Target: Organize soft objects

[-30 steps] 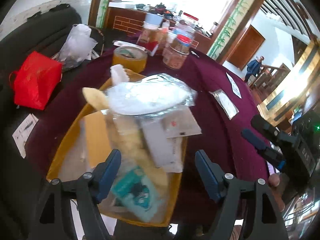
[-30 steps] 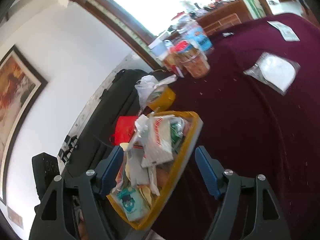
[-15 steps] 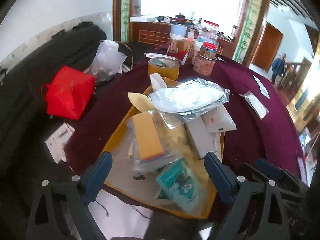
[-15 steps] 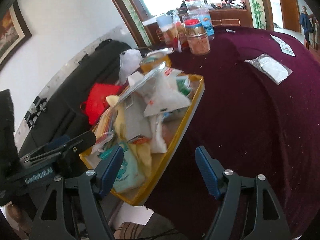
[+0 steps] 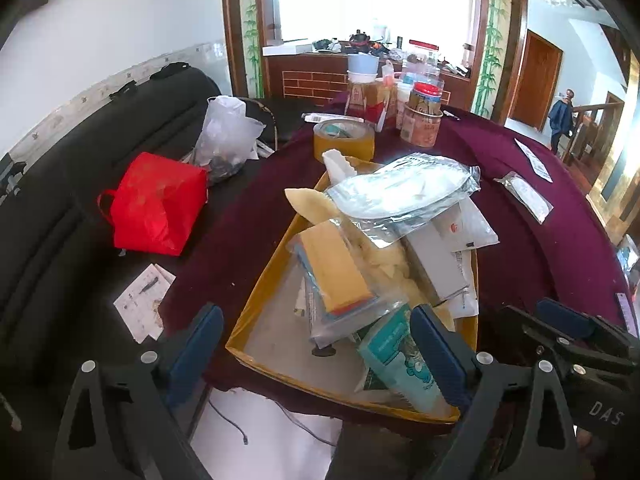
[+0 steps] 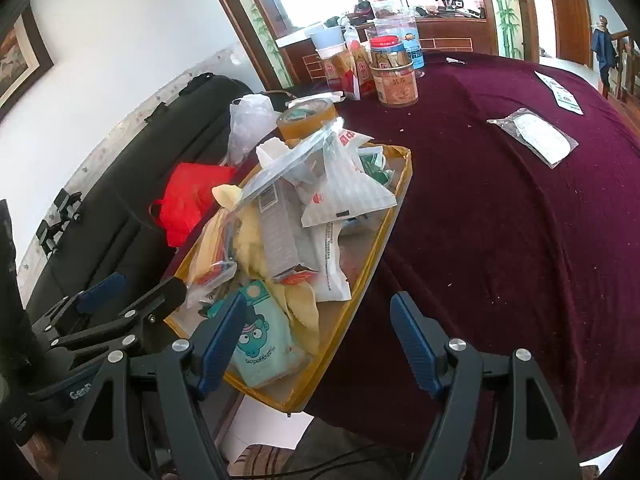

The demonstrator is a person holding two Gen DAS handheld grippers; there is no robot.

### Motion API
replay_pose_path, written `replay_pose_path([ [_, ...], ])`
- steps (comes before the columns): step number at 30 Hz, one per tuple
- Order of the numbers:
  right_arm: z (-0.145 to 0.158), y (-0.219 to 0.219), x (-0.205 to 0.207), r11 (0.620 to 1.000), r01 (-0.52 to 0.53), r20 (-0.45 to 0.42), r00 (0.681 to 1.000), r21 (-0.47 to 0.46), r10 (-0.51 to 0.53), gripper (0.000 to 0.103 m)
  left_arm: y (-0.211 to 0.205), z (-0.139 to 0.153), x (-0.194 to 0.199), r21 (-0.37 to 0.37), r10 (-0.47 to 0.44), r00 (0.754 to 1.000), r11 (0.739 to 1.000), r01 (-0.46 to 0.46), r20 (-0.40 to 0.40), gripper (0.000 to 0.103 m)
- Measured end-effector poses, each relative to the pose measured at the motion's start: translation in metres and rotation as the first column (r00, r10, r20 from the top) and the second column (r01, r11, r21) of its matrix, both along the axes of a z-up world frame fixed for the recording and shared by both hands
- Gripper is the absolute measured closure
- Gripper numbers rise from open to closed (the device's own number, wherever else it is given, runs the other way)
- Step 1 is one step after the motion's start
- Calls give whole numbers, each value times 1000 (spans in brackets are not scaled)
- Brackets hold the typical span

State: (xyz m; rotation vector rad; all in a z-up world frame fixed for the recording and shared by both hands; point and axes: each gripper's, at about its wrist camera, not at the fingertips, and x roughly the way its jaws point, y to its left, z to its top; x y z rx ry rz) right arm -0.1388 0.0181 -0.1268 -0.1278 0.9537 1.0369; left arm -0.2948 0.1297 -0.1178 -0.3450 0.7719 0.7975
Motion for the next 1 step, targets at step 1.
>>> replay_pose_path([
  [1, 0, 1, -1, 1000, -3, 2, 1000, 0, 3, 29, 0, 0, -1, 1, -5, 1000, 1000, 5, 0, 6],
])
